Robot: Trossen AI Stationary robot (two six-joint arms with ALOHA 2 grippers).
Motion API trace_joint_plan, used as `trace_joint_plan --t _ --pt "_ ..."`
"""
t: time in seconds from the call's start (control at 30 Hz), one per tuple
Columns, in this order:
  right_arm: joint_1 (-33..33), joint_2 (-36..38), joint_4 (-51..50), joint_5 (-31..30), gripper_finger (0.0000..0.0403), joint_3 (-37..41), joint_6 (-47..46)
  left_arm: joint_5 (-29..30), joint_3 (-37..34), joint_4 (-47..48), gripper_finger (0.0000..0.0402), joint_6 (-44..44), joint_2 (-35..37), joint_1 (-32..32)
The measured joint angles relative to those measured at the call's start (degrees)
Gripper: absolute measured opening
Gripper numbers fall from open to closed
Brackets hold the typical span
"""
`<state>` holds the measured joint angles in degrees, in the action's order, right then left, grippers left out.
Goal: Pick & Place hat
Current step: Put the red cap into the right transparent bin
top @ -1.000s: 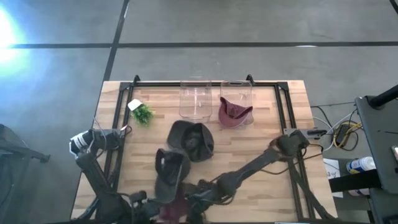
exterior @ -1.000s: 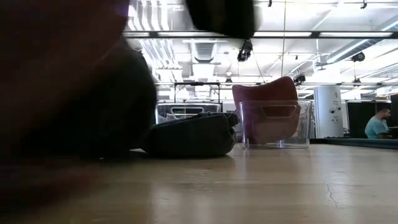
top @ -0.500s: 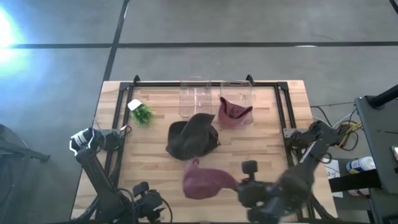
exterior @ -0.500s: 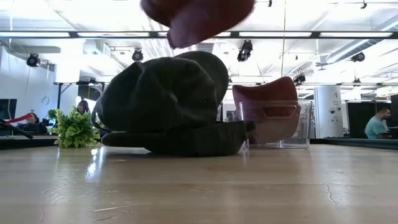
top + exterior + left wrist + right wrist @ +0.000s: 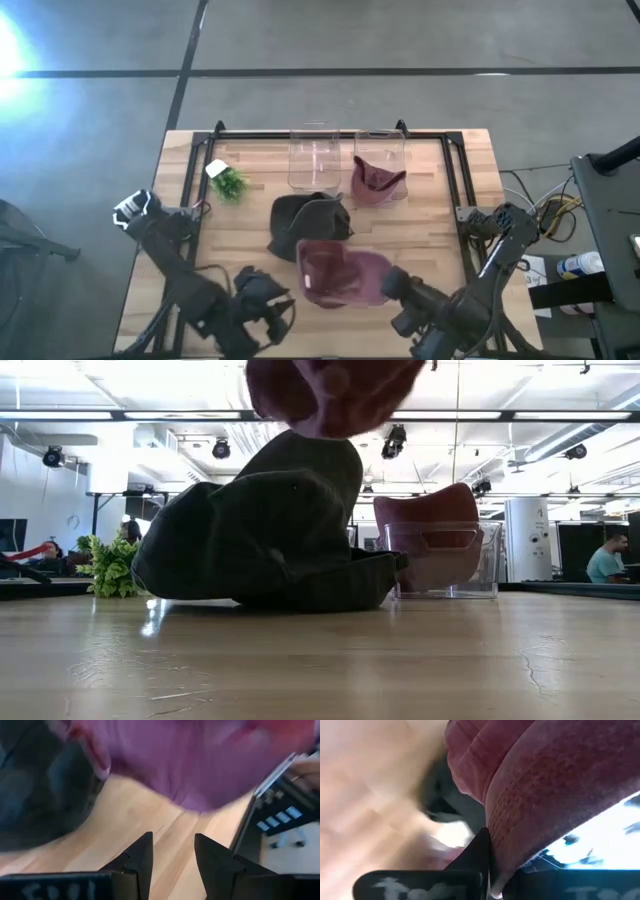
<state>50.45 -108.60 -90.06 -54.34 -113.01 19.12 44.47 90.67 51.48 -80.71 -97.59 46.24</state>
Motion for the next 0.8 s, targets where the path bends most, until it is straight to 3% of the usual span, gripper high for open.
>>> trace_joint_plan --t 0.13,0.23,0.37,0.6,0.7,0.8 --pt "1.2 0.1 0.0 -6.1 0.0013 0.1 9.4 -0.1 0.2 -3.9 0.0138 6.0 0.2 -4.9" --pt "1.8 0.6 0.0 -7.6 0.0013 0.1 9.5 -1.6 0.0 -3.2 0.0138 8.8 0.9 -7.4" --pt "2.2 0.9 0.1 -12.1 0.0013 0.8 6.7 -9.2 0.0 2.1 0.0138 11.5 2.0 -8.9" --pt "2.5 1.4 0.1 -11.5 0.0013 5.7 2.1 -7.8 -0.5 16.7 0.0138 8.2 6.4 -8.7" --pt "2.6 1.5 0.0 -12.9 0.0013 7.8 2.2 -6.7 -3.6 16.1 0.0138 10.5 8.1 -10.3" --pt "2.5 1.5 0.0 -14.5 0.0013 8.5 2.2 -9.9 -8.0 10.3 0.0138 13.4 10.1 -13.1"
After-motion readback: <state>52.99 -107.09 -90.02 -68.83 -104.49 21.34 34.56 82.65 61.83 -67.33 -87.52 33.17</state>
